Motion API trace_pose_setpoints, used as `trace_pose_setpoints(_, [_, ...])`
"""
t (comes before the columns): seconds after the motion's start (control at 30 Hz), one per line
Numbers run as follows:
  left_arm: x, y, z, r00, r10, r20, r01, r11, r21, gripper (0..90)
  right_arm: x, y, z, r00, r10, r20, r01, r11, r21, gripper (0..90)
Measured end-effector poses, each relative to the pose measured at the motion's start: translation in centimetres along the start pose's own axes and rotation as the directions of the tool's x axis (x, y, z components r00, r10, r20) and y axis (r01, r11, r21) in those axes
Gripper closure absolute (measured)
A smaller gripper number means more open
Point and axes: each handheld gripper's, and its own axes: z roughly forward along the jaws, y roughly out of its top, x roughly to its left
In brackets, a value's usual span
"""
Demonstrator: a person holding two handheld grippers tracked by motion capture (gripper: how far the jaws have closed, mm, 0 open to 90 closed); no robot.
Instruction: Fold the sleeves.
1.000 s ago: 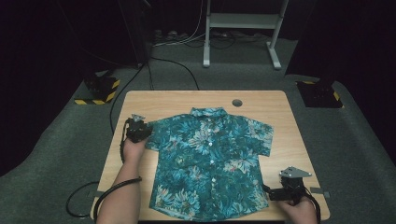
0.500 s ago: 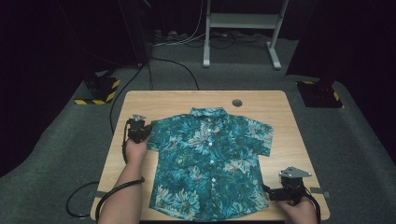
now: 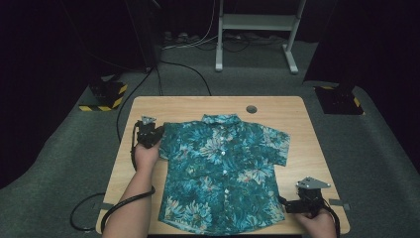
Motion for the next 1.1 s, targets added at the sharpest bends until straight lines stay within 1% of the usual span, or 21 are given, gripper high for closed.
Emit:
trace_pose_setpoints(0.03, [0.0, 0.0, 0.0, 1.0, 0.0, 0.0, 0.0, 1.0, 0.0, 87.0, 0.0, 0.0, 0.0, 1.0, 0.0, 0.0, 0.0, 1.0, 0.0, 0.0])
trace_pose_setpoints(0.2, [-1.0, 0.3, -0.3, 0.9998, 0.003, 0.017, -0.003, 0.9999, -0.01, 86.5, 0.0, 0.0, 0.0, 1.0, 0.0, 0.0, 0.0, 1.0, 0.0, 0.1])
trace_pose_setpoints(0.37, [-2.2, 0.5, -0.6, 0.9991, 0.007, 0.043, -0.006, 0.9997, -0.023, 86.4, 0.0, 0.0, 0.0, 1.0, -0.002, -0.001, 0.002, 1.0, 0.0, 0.1])
trace_pose_setpoints(0.4, [-2.4, 0.6, -0.6, 0.9988, 0.014, 0.046, -0.013, 0.9996, -0.024, 86.4, 0.0, 0.0, 0.0, 1.0, -0.002, -0.001, 0.002, 1.0, 0.0, 0.1])
trace_pose_setpoints(0.47, [-3.1, 0.7, -0.7, 0.9981, 0.016, 0.059, -0.014, 0.9994, -0.032, 86.3, 0.0, 0.0, 0.0, 1.0, -0.002, -0.001, 0.002, 1.0, 0.0, 0.1])
trace_pose_setpoints(0.57, [-3.8, 0.7, -0.7, 0.9971, 0.022, 0.073, -0.02, 0.9992, -0.036, 86.1, 0.0, 0.0, 0.0, 1.0, -0.003, -0.001, 0.003, 1.0, 0.0, 0.1])
trace_pose_setpoints(0.73, [-5.2, 0.6, -0.4, 0.9951, 0.024, 0.096, -0.02, 0.9989, -0.042, 85.6, 0.0, 0.0, 0.0, 1.0, -0.004, -0.002, 0.004, 1.0, -0.001, 0.2])
trace_pose_setpoints(0.8, [-5.7, 0.6, -0.4, 0.9944, 0.03, 0.101, -0.026, 0.9988, -0.041, 85.6, 0.0, 0.0, 0.0, 1.0, -0.004, -0.002, 0.004, 1.0, -0.001, 0.2])
trace_pose_setpoints(0.9, [-6.9, 0.3, -0.2, 0.9925, 0.038, 0.116, -0.034, 0.9986, -0.04, 85.6, 0.0, 0.0, 0.0, 1.0, -0.006, -0.002, 0.006, 1.0, -0.001, 0.3])
trace_pose_setpoints(0.93, [-6.9, 0.3, -0.2, 0.9925, 0.038, 0.116, -0.034, 0.9986, -0.04, 85.6, 0.0, 0.0, 0.0, 1.0, -0.006, -0.002, 0.006, 1.0, -0.001, 0.3])
trace_pose_setpoints(1.1, [-7.9, -0.2, 0.4, 0.9918, 0.043, 0.121, -0.039, 0.9988, -0.03, 85.6, 0.0, 0.0, 0.0, 1.0, -0.008, -0.003, 0.008, 1.0, -0.001, 0.3])
